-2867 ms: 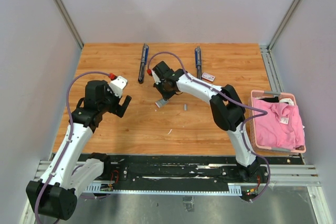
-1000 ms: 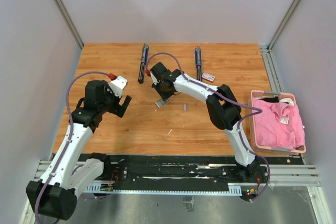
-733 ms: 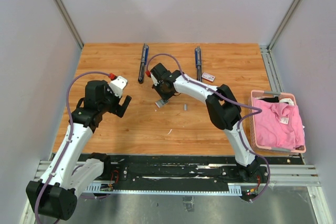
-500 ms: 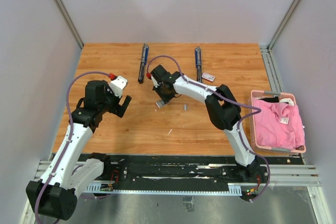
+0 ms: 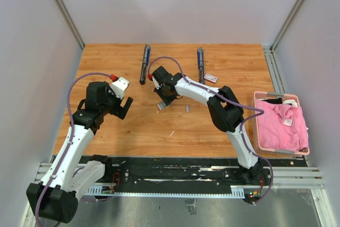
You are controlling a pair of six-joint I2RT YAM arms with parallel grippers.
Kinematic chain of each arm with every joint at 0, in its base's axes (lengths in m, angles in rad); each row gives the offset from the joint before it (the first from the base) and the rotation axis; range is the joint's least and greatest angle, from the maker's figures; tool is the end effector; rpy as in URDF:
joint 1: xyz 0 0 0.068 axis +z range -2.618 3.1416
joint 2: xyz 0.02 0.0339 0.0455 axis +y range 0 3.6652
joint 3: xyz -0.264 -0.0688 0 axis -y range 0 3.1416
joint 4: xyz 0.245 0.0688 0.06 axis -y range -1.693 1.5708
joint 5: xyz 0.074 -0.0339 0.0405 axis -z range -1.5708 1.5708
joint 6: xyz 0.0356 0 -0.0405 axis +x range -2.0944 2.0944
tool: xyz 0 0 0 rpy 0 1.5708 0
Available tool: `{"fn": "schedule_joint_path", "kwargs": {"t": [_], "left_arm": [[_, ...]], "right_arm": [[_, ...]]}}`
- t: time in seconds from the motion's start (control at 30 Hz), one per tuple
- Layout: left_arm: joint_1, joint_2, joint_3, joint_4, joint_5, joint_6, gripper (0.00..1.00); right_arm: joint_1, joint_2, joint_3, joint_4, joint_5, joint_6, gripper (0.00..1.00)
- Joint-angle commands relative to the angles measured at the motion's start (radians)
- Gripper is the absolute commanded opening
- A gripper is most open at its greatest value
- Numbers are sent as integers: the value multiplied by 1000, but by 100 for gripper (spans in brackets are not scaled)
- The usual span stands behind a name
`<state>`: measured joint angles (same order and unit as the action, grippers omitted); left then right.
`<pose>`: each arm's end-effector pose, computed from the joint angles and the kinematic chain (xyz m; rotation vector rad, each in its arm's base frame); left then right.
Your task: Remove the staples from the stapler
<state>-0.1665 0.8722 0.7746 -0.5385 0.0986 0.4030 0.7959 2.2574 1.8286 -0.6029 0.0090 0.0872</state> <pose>0.1847 -0.0346 0.2865 0.6714 2.0986 0.0232 0.3440 0.3509 0.1763 -0.9110 2.4719 0.3003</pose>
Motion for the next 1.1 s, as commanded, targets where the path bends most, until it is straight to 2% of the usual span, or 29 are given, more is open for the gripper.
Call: {"fn": "schedule_joint_path", "kwargs": {"t": [0.0,0.9,1.0,1.07], "left_arm": [[4,-13,-9,27,3,10,98],[3,-19,-8,25,4,10,98],[4,-20,-6,23,4,9,98],[4,-21,-6,23,4,8,98]], "right_arm": [[20,-11,1,-3,20,11,21],[26,-101,23,-9,48,-18,27],[26,-109,20,-8,61,-28,32],[25,-108,15,-7,72,-34,43]]}}
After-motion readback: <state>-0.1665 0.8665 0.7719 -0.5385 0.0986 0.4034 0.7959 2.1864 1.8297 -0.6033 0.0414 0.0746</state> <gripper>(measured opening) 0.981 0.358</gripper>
